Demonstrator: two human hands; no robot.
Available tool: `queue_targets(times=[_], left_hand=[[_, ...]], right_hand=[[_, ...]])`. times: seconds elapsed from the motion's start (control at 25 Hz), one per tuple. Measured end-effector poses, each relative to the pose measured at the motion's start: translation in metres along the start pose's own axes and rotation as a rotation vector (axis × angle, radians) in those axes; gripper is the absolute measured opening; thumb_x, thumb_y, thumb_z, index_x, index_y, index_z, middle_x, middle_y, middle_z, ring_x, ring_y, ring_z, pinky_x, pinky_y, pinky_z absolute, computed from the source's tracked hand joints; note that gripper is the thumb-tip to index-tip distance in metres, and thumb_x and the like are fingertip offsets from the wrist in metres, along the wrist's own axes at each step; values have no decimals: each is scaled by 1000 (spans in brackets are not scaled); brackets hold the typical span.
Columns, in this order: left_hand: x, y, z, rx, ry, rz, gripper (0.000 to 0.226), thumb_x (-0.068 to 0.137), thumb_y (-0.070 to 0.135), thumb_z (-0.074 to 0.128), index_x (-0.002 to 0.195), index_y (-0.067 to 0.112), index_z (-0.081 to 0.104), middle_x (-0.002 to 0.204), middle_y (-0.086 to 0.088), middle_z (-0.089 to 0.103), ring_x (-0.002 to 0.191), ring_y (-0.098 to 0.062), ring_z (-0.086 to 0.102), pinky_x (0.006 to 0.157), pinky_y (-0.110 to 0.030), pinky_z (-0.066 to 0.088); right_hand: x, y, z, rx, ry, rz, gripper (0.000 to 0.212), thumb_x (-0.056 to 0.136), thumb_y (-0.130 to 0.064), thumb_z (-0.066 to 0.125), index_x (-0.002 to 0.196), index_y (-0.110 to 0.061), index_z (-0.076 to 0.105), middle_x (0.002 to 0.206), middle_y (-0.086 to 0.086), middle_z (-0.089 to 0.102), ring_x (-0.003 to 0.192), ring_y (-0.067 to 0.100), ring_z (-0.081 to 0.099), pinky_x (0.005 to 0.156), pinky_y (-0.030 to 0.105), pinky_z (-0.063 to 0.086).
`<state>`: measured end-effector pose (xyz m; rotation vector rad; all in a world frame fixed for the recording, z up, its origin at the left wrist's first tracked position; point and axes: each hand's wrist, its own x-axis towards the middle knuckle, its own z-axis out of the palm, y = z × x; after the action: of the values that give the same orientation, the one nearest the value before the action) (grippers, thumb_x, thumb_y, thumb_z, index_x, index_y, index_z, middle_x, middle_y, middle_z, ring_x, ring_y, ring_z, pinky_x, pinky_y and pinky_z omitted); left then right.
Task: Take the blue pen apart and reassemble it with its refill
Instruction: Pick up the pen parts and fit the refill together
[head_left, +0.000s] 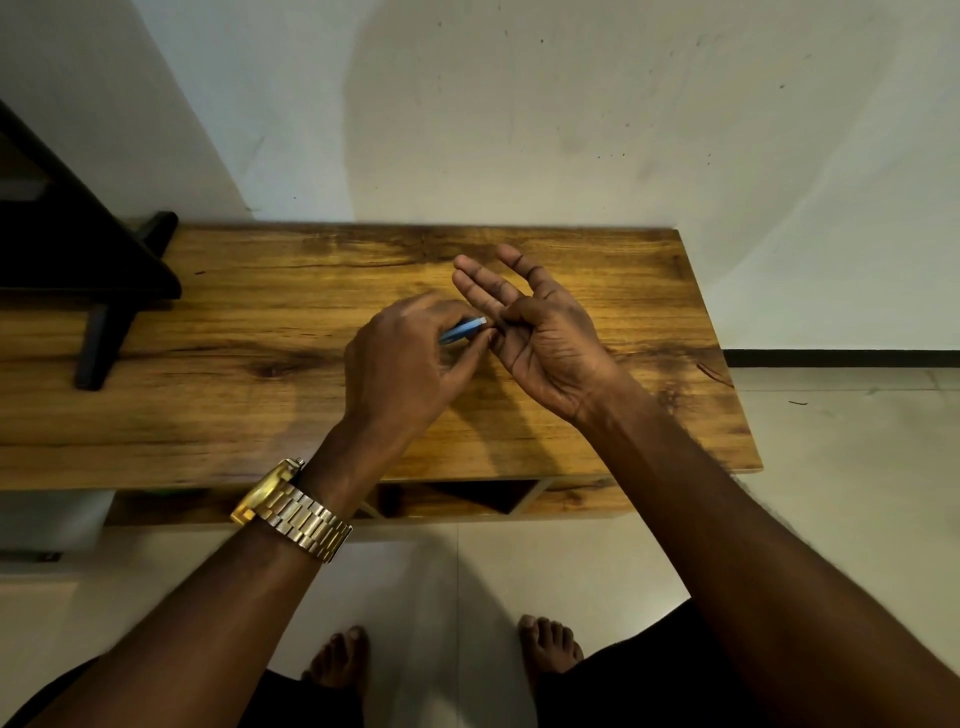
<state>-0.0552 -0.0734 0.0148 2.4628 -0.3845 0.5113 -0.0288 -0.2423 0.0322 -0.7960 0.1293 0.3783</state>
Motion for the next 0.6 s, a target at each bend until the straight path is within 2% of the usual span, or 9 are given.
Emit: queue_targets(times=[0.08,0.16,0.24,0.32,0.44,0.6], left_hand=[[-1,2,2,59,-25,20,27,101,46,68,112,23,77,108,5,75,92,-16,71,69,-40,61],[0,2,2,39,-27,0,25,101,46,66,110,24,74,108,7,73,91,-14,69,68,-37,59],[3,-1,-1,-67,21,-96,23,101,45,67,107,25,76,105,10,74,90,-11,70,69,-38,61],[7,-4,-5,-172,92,-202,23,101,46,68,106,25,78,102,10,77,90,-11,72,72,-41,62],[9,-6,-10,-196,119,-221,22,100,46,69,104,27,78,99,12,76,89,-12,71,70,-41,62],[9,-6,-9,-132,72,-192,24,99,46,70,105,24,79,98,9,75,88,-14,72,70,-44,64]], right_hand=[[0,0,-1,6,-27,2,65,104,22,30,160,-10,36,157,28,57,148,37,57,119,46,49],[2,-2,-3,-19,-24,-21,55,108,14,40,156,-11,43,156,26,59,147,39,59,120,48,46],[3,-6,-8,-160,70,-103,38,110,-4,56,147,-14,55,153,18,63,140,37,64,109,47,51],[2,-6,-15,-374,158,-201,30,108,-16,66,138,-13,65,139,9,71,122,28,72,95,41,55],[1,1,-18,-597,124,-286,26,103,-19,74,125,-4,75,115,6,78,99,17,73,84,35,57],[3,9,-15,-692,68,-318,20,100,-16,79,111,1,77,108,8,81,95,15,74,79,31,59]])
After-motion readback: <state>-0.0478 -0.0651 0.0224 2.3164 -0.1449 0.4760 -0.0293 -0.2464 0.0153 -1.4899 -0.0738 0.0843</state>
